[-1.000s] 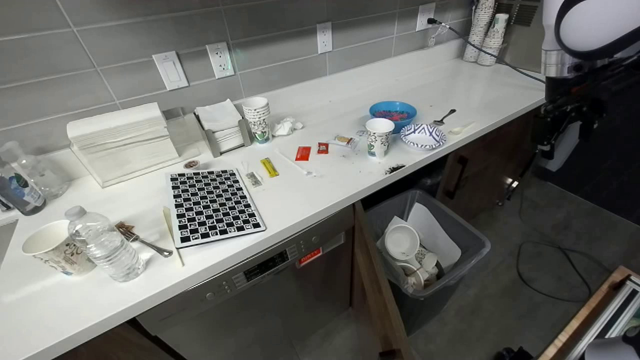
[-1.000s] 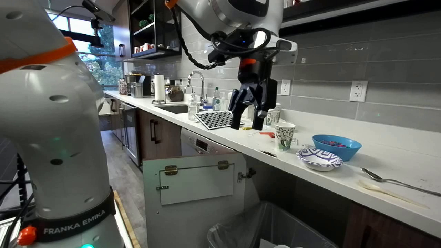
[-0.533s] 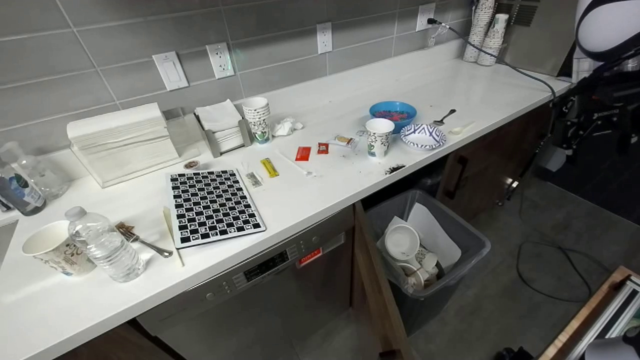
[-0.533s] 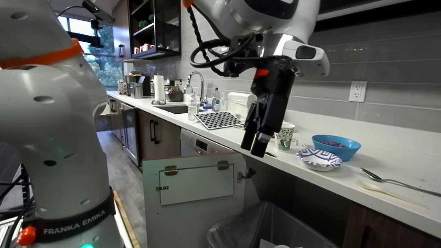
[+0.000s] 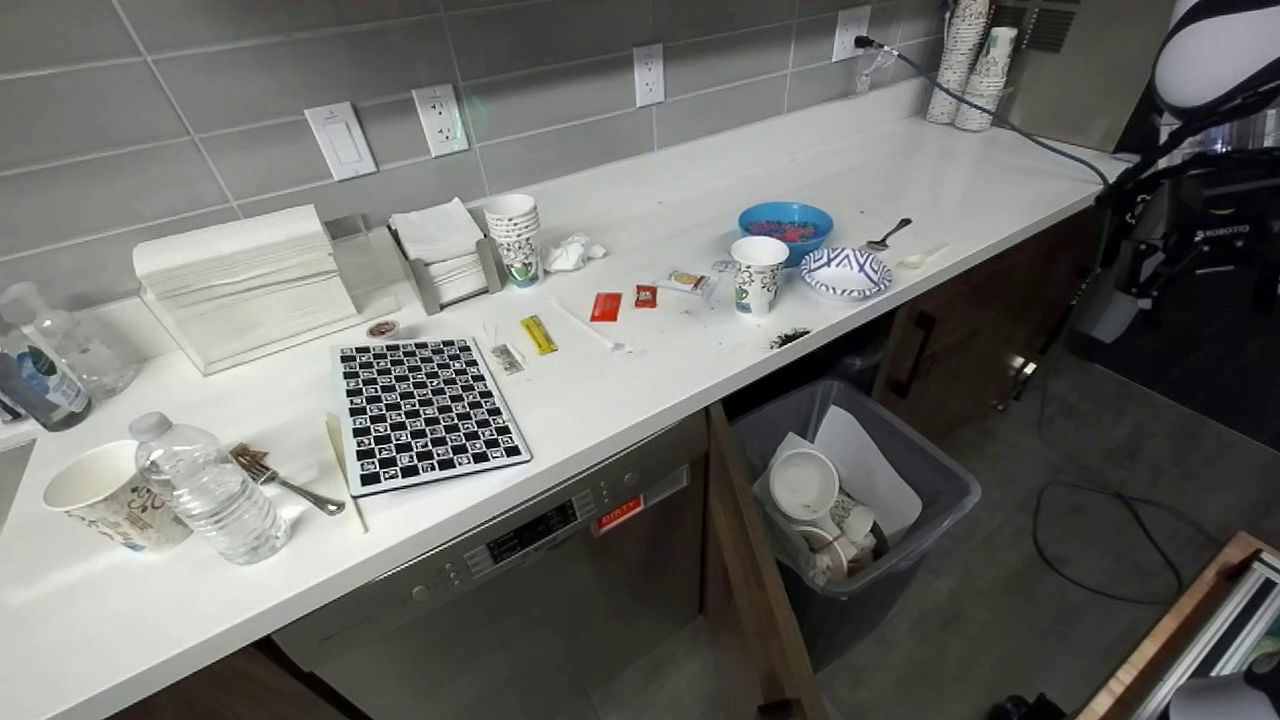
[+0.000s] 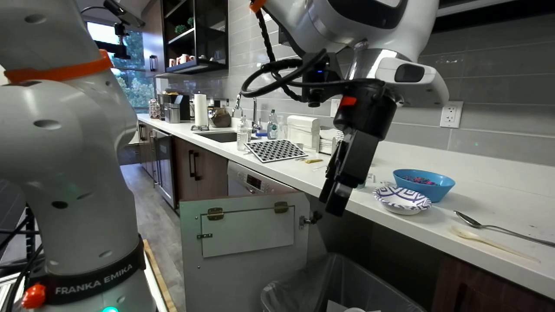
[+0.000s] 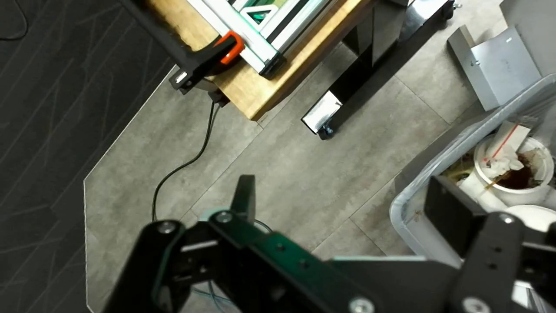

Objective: Use the white spoon to transfer some contents from the blue bowl into the white bowl

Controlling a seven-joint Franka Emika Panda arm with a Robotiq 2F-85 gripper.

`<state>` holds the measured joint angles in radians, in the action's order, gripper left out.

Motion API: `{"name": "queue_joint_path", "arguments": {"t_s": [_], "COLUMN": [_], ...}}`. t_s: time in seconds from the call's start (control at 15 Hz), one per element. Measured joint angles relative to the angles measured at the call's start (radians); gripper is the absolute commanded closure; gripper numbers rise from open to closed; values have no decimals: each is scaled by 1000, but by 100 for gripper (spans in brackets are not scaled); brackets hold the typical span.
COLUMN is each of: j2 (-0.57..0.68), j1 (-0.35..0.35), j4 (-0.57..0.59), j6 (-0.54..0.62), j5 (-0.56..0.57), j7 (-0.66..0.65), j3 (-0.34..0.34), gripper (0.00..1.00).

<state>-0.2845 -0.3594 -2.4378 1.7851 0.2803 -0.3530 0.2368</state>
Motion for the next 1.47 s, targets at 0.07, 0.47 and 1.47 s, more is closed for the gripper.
{"name": "queue_joint_path", "arguments": {"t_s": [0.07,0.47,1.47], "j2": [0,-3,296], "j1": [0,1,105], "j4": [1,3,270], "j6": [0,54,604], "j5": [0,-20,-83], "j7": [0,-1,-54], "j3": [0,3,-76], "gripper": [0,0,0]}}
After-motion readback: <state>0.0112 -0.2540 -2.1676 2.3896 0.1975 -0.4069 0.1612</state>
